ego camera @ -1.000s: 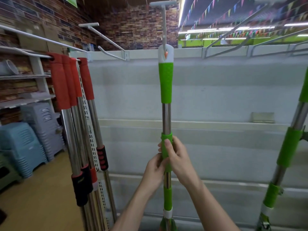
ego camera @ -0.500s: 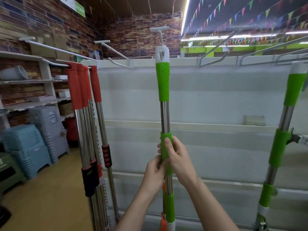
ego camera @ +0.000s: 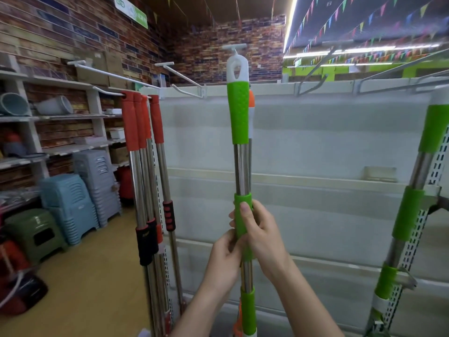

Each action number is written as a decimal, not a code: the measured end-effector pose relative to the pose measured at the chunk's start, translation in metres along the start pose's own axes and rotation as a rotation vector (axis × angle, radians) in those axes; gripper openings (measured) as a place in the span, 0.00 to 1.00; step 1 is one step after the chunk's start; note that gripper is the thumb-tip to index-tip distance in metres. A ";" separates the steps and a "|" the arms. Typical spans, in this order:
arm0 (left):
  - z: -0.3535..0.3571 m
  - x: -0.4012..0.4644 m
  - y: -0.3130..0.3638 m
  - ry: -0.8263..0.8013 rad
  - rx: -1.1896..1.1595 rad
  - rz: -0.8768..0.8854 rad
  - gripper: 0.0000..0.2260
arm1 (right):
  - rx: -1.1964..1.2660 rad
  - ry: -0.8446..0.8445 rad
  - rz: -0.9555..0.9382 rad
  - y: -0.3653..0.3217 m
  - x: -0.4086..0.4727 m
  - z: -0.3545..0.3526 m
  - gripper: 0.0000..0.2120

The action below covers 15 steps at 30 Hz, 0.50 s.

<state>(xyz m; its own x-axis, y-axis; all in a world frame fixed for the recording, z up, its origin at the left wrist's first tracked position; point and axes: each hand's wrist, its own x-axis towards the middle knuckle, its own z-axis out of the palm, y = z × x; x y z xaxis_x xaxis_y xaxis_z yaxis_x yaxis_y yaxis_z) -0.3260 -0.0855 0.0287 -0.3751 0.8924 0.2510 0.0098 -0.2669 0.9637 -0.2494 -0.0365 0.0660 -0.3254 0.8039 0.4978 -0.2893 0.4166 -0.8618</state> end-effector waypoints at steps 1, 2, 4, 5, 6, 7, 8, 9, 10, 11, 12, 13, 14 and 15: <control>0.000 -0.003 0.001 0.003 0.001 0.006 0.08 | 0.002 -0.012 -0.009 -0.001 -0.003 0.000 0.10; -0.001 -0.006 0.001 0.004 0.005 0.009 0.08 | 0.004 -0.023 -0.014 -0.002 -0.006 -0.001 0.10; -0.002 -0.011 0.002 -0.009 0.015 0.010 0.08 | 0.007 -0.032 -0.013 -0.003 -0.011 -0.001 0.13; -0.002 -0.014 0.003 -0.024 0.018 0.010 0.08 | 0.009 -0.025 -0.007 -0.004 -0.013 -0.001 0.14; -0.002 -0.016 0.003 -0.045 0.017 0.012 0.08 | 0.009 -0.015 -0.001 -0.005 -0.016 -0.003 0.15; -0.002 -0.016 0.005 -0.069 0.017 0.013 0.08 | 0.006 -0.005 0.003 -0.007 -0.017 -0.004 0.15; -0.001 -0.018 0.006 -0.090 0.012 0.010 0.08 | 0.006 0.005 0.010 -0.008 -0.019 -0.007 0.15; -0.001 -0.018 0.008 -0.109 0.003 0.006 0.07 | 0.009 0.012 0.014 -0.010 -0.021 -0.009 0.14; 0.000 -0.019 0.008 -0.130 -0.006 0.005 0.07 | 0.012 0.025 0.020 -0.012 -0.023 -0.011 0.13; 0.001 -0.019 0.009 -0.152 -0.013 0.007 0.07 | 0.014 0.040 0.028 -0.015 -0.025 -0.013 0.13; 0.002 -0.020 0.010 -0.173 -0.019 0.006 0.07 | 0.011 0.059 0.036 -0.018 -0.028 -0.015 0.12; 0.003 -0.021 0.011 -0.194 -0.026 0.005 0.08 | 0.005 0.079 0.042 -0.021 -0.030 -0.016 0.13; 0.006 -0.022 0.012 -0.219 -0.033 0.005 0.08 | -0.002 0.100 0.044 -0.024 -0.033 -0.019 0.13; 0.007 -0.023 0.013 -0.232 -0.033 0.009 0.08 | 0.002 0.114 0.049 -0.027 -0.036 -0.020 0.14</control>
<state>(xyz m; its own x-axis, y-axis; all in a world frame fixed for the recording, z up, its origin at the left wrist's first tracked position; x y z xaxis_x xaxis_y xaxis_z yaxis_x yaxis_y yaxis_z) -0.3105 -0.1065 0.0359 -0.1522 0.9486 0.2777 -0.0196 -0.2838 0.9587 -0.2124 -0.0679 0.0692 -0.2345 0.8664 0.4409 -0.2776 0.3749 -0.8845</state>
